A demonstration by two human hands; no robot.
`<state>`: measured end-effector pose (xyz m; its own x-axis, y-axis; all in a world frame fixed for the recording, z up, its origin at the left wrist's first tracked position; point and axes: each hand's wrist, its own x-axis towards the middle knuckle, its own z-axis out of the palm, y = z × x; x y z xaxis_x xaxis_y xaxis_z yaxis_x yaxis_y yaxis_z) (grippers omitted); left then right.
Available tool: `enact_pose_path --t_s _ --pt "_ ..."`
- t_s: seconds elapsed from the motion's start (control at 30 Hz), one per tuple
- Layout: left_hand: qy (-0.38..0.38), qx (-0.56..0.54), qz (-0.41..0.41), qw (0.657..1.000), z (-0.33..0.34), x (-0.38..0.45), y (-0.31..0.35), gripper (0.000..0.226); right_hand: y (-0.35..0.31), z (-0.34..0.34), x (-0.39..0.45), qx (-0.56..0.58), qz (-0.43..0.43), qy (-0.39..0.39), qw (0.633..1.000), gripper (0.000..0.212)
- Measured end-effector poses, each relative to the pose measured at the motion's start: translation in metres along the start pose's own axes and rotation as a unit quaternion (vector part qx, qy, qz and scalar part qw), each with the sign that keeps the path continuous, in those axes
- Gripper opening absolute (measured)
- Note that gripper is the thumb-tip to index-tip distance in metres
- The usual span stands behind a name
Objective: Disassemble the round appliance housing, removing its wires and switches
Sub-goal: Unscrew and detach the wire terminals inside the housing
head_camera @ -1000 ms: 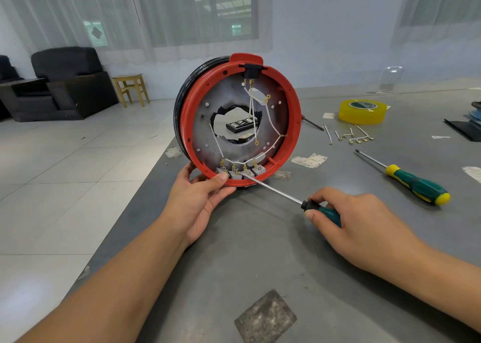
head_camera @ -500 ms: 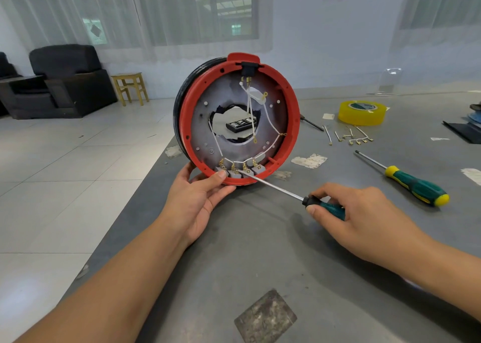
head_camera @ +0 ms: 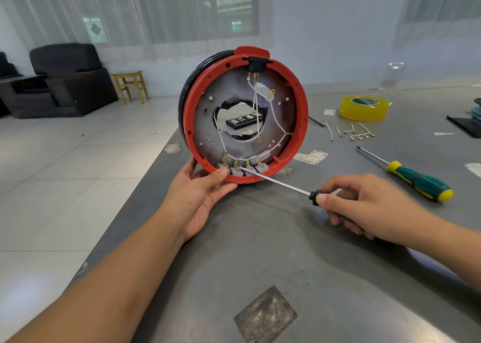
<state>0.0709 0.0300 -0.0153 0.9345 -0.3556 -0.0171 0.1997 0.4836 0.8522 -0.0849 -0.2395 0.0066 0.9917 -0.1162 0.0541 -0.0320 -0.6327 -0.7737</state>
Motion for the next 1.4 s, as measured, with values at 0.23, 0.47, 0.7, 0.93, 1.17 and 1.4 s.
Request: enact_pose_path --t_s 0.23,0.47,0.7,0.93,1.17,1.4 --pt "-0.006 0.012 0.000 1.000 -0.003 0.005 0.001 0.074 -0.003 -0.006 0.007 0.098 0.048 -0.041 0.993 0.018" --pt "-0.005 0.014 -0.008 1.000 -0.003 0.008 -0.001 0.060 -0.005 -0.009 0.012 0.124 0.072 -0.063 0.988 0.021" --pt "0.004 0.013 -0.010 1.000 -0.004 0.010 -0.001 0.054 -0.004 0.000 0.004 -0.026 0.006 0.005 1.000 0.016" --pt "0.008 0.002 -0.009 1.000 -0.005 0.009 -0.002 0.058 -0.001 0.007 -0.002 -0.167 -0.047 0.075 0.982 0.020" --pt "0.005 0.016 -0.004 1.000 -0.004 0.010 -0.002 0.062 0.004 0.007 -0.008 -0.299 -0.105 0.130 0.939 0.043" --pt "0.011 0.011 -0.005 1.000 -0.002 0.010 -0.002 0.063 0.008 0.013 -0.007 -0.382 -0.159 0.166 0.895 0.036"
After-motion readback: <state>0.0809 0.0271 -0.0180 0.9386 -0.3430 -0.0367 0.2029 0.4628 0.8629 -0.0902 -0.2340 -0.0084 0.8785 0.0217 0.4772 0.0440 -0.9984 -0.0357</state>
